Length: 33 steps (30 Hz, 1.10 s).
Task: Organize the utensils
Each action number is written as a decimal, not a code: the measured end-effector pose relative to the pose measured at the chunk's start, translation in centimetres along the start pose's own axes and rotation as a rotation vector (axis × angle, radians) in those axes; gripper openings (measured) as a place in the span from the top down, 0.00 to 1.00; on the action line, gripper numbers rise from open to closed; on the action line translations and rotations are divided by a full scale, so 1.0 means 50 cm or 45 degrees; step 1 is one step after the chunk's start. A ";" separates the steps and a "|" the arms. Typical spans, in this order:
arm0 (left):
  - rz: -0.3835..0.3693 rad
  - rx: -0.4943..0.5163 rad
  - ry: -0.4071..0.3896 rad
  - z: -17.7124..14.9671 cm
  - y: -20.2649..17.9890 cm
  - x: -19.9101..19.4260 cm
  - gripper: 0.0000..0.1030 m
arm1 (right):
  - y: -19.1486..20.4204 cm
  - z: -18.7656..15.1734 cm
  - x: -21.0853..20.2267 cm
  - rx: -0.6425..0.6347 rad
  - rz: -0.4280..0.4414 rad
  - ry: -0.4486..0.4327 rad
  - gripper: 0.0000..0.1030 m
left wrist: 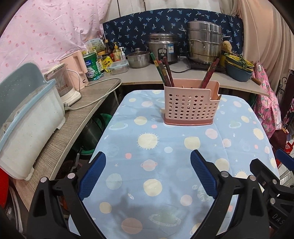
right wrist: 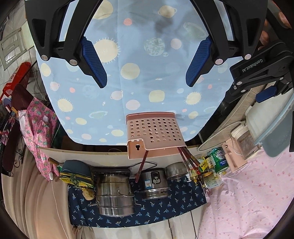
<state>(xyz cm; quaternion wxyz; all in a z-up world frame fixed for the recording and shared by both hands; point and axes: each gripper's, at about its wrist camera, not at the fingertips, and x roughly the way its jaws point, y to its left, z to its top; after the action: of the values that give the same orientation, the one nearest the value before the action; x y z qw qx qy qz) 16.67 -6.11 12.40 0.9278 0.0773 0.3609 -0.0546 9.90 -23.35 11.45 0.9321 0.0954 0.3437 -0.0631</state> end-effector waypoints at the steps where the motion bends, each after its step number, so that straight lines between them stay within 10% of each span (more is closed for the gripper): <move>1: -0.001 -0.001 0.004 0.001 0.000 0.005 0.13 | 0.001 0.001 0.005 -0.006 -0.007 0.002 0.18; 33: 0.033 -0.003 0.019 0.047 -0.018 0.118 0.09 | 0.008 0.049 0.119 -0.021 -0.074 0.030 0.07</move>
<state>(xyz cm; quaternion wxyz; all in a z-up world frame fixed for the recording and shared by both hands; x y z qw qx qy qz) 22.44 -7.68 10.02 0.9258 0.0812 0.3669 -0.0416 15.99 -23.83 9.46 0.9265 0.0783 0.3578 -0.0861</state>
